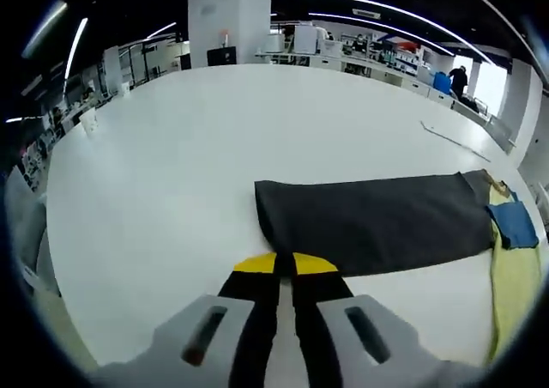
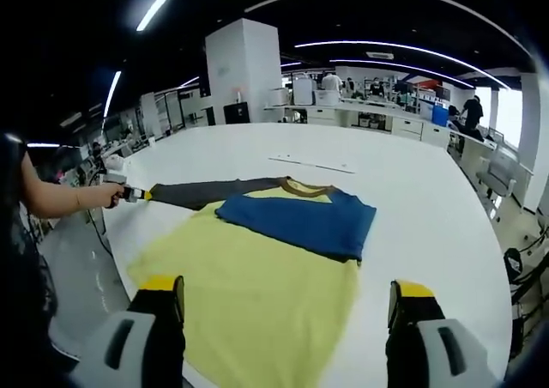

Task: Fold the garment on the visible template until the final outline fits inside the template.

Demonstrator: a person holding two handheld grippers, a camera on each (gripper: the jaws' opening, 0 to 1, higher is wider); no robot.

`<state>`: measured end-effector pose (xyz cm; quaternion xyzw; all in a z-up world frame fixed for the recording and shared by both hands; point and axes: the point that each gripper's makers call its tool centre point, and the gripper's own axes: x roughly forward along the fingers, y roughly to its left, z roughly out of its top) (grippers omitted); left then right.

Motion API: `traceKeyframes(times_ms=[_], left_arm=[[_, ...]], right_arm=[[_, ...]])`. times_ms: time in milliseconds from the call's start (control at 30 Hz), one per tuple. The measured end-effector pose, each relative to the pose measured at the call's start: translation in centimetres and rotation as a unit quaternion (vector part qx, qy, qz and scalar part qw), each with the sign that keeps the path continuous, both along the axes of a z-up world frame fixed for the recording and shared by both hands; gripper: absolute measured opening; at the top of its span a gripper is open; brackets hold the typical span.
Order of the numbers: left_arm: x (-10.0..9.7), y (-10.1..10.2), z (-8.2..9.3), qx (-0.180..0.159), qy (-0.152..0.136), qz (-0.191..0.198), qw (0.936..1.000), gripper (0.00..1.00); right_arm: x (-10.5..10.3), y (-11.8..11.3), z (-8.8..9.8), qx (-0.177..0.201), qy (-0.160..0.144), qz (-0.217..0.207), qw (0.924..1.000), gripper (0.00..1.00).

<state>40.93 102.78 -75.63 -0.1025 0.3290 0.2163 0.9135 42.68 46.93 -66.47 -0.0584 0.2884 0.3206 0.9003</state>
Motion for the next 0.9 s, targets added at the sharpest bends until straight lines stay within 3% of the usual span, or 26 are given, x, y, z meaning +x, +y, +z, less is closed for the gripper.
traceKeyframes(times_ms=[367, 900], left_arm=[[1.6, -1.5, 2.2, 0.008, -0.025, -0.052, 0.9983, 0.01], [5.2, -6.2, 6.0, 0.028, -0.042, -0.140, 0.9889, 0.01]], right_arm=[[0.0, -0.3, 0.5, 0.002, -0.008, -0.002, 1.0000, 1.00], [-1.0, 0.2, 0.5, 0.007, -0.009, 0.013, 0.9998, 1.00]])
